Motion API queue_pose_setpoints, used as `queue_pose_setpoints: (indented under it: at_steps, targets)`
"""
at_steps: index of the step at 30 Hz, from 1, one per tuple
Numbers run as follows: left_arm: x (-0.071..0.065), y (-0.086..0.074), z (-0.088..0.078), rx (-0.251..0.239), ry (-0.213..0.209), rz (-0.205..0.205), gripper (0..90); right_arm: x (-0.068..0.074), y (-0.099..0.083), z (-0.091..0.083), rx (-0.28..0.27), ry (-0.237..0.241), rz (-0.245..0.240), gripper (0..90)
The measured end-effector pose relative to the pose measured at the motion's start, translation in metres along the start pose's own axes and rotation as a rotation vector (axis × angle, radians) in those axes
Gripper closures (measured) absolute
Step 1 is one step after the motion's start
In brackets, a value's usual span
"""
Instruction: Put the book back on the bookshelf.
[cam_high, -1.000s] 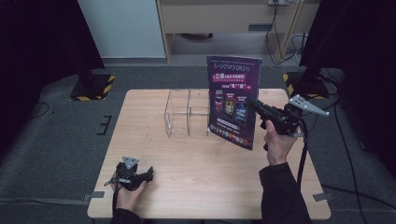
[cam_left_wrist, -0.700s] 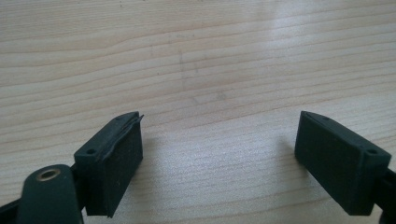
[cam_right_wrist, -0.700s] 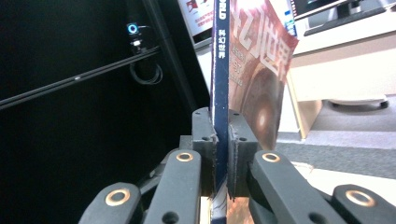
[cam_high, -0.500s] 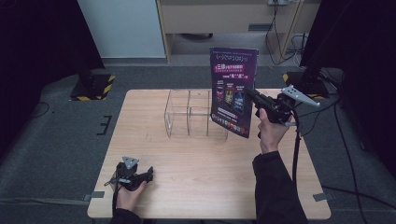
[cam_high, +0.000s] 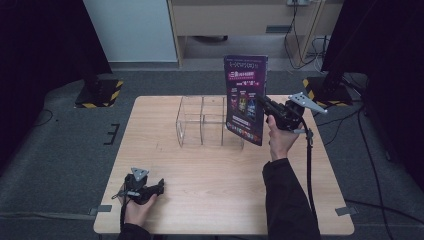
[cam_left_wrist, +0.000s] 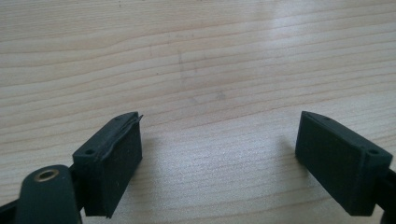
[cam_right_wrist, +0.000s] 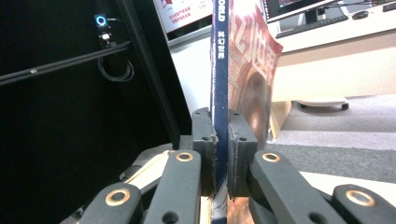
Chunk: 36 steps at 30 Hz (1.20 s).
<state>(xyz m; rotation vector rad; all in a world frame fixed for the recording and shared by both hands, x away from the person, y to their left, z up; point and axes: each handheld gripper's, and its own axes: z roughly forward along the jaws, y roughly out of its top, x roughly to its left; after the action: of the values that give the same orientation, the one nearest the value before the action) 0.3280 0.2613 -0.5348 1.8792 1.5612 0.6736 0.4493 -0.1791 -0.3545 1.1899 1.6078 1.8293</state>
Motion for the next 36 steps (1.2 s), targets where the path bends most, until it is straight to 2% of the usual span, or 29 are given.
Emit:
queue_pose_setpoints:
  at_steps: [7,11,20,36]
  targets:
    - [0.0,0.0,0.0,0.0,-0.001,0.0,13.6,-0.001,-0.019,0.006,0.039,-0.026,-0.019,84.7]
    - [0.0,0.0,0.0,0.0,-0.001,0.0,13.6,-0.003,-0.028,0.008,0.037,-0.032,-0.006,84.7]
    - [0.0,0.0,0.0,0.0,-0.001,0.001,13.5,-0.002,-0.044,0.011,0.031,-0.039,-0.01,84.6]
    - [0.0,0.0,0.0,0.0,-0.001,0.0,13.5,0.003,-0.06,0.008,0.015,-0.04,-0.048,84.5]
